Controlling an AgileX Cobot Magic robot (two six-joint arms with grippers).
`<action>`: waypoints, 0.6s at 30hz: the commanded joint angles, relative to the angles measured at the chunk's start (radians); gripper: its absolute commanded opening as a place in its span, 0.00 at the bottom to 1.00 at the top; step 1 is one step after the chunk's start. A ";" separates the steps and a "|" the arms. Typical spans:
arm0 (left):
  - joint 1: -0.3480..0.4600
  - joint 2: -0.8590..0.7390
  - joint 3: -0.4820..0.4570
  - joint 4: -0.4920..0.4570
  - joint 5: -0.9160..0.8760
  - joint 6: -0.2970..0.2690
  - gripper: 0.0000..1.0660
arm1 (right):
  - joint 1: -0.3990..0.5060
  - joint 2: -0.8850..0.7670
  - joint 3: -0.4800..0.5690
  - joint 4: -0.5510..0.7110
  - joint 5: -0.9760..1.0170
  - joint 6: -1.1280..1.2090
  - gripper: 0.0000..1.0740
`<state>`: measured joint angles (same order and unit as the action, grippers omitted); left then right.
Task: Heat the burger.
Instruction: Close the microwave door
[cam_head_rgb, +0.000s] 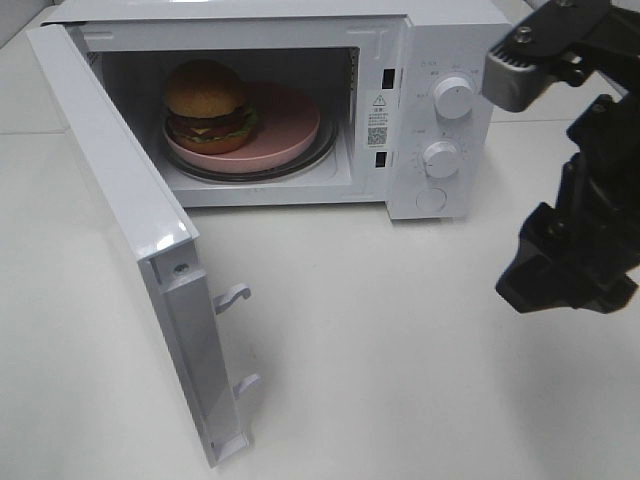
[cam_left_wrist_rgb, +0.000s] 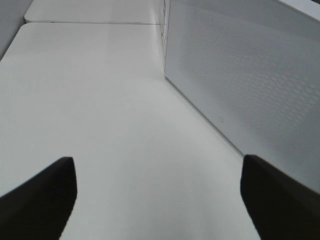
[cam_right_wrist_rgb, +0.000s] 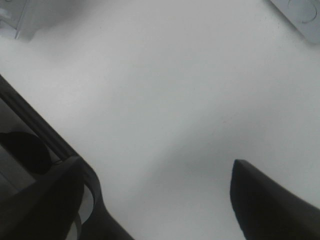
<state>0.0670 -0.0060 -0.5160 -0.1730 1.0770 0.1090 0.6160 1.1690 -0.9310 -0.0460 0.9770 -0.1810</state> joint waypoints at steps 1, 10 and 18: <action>-0.001 -0.016 0.000 0.000 -0.005 -0.001 0.77 | -0.001 -0.070 0.001 -0.001 0.085 0.019 0.71; -0.001 -0.016 0.000 0.000 -0.005 -0.001 0.77 | -0.001 -0.282 0.144 -0.026 0.085 0.058 0.71; -0.001 -0.016 0.000 0.000 -0.005 -0.001 0.77 | -0.101 -0.454 0.246 -0.074 0.084 0.141 0.71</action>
<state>0.0670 -0.0060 -0.5160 -0.1730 1.0770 0.1090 0.5450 0.7390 -0.6980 -0.1120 1.0670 -0.0580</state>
